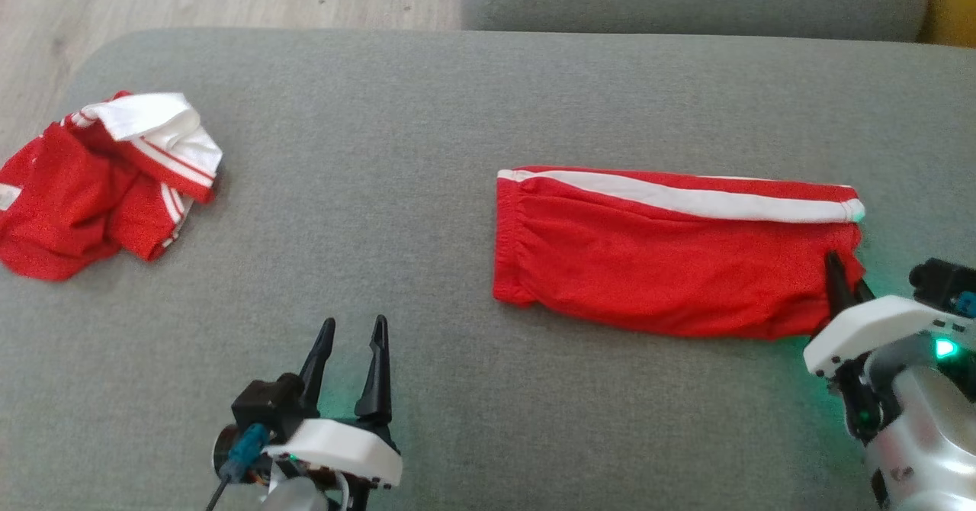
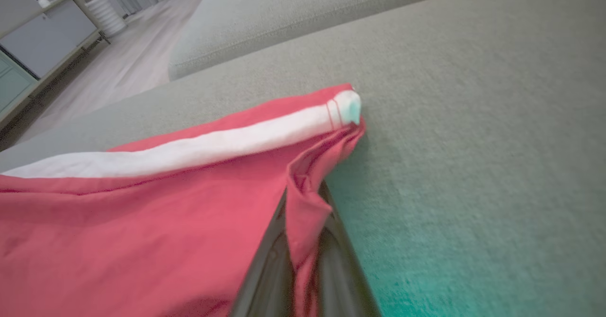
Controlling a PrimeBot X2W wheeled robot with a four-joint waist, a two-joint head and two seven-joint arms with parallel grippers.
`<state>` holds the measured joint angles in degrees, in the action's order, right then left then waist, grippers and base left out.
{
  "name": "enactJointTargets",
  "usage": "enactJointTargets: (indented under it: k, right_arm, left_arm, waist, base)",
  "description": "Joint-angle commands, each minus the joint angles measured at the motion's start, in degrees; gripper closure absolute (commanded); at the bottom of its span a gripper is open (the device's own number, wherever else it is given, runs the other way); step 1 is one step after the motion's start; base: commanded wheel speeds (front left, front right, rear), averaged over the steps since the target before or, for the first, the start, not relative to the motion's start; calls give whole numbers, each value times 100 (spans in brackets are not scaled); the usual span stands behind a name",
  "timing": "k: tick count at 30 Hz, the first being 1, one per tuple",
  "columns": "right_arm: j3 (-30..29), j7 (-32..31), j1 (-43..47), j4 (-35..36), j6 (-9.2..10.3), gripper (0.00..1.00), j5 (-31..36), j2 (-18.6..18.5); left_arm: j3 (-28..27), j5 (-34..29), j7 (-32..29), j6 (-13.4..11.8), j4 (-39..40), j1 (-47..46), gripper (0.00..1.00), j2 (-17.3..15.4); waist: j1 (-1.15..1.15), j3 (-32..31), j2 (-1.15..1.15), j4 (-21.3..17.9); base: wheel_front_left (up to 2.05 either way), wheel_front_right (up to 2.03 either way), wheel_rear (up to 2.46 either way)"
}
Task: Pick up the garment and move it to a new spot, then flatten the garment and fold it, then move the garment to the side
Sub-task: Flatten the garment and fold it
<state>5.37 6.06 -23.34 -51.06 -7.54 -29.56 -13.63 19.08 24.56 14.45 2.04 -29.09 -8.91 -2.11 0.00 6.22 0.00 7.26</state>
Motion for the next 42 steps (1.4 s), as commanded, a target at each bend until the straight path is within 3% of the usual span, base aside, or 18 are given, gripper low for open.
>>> enactJointTargets:
  k: [1, 6, 13, 18, 19, 20, 24, 27, 30, 33, 37, 42]
  right_arm:
    - [100, 119, -163, 225, 5, 100, 53, -66]
    - [335, 292, -470, 654, 5, 100, 191, 124]
    - [1286, 89, -786, 1473, 5, 100, 147, 764]
    - [1866, -124, -725, 1339, 5, 100, 181, 1009]
    - [1932, -99, -707, 1273, 5, 35, 183, 1034]
    - [2026, -60, -689, 1226, 5, 0, 191, 1051]
    - [2563, 128, -535, 1367, 5, 0, -219, 1071]
    - [2988, 274, -435, 1562, 5, 0, -507, 1073]
    - [3021, 504, -370, 1574, 5, 0, -602, 1074]
    - [2673, 728, -294, 1441, 5, 0, -460, 1062]
    - [1795, 873, -114, 1260, 5, 0, -82, 958]
    - [604, 891, 301, 1412, 5, 0, 866, 880]
  left_arm:
    - [-151, -53, 55, 21, 170, -128, 0, -76]
    - [-131, -83, 55, 17, 162, -110, 0, -76]
    - [84, 27, 55, 32, 147, -55, 0, -76]
    - [231, 62, 55, 13, 104, -48, 0, -76]
    - [238, 59, 55, 11, 89, -47, 0, -76]
    - [240, 50, 55, 13, 78, -47, 0, -76]
    - [168, -33, 55, 8, 57, -46, 0, -76]
    - [27, -146, 55, 19, 61, -36, 0, -76]
    - [-126, -259, 55, 40, 87, -27, 0, -76]
    - [-273, -380, 55, 54, 121, -37, 0, -76]
    - [-470, -602, 55, -7, 213, -37, 0, -76]
    - [-758, -784, 55, -108, 299, 46, 0, -76]
  waist:
    - [0, 25, 0, 55]
    - [0, 24, 0, 220]
    - [0, -12, 0, 700]
    - [0, -16, 0, 1118]
    - [0, -25, 0, 1180]
    - [0, -28, 0, 1230]
    - [0, -82, 0, 1247]
    - [0, -150, 0, 1075]
    - [0, -225, 0, 801]
    - [0, -281, 0, 517]
    - [0, -351, 0, 167]
    - [0, -427, 0, -135]
  base:
    - [0, 0, 0]
    - [0, 0, 0]
    - [0, 0, 0]
    - [0, 0, 0]
    - [0, 0, 0]
    - [0, 0, 0]
    - [0, 0, 0]
    - [0, 0, 0]
    - [0, 0, 0]
    - [0, 0, 0]
    - [0, 0, 0]
    - [0, 0, 0]
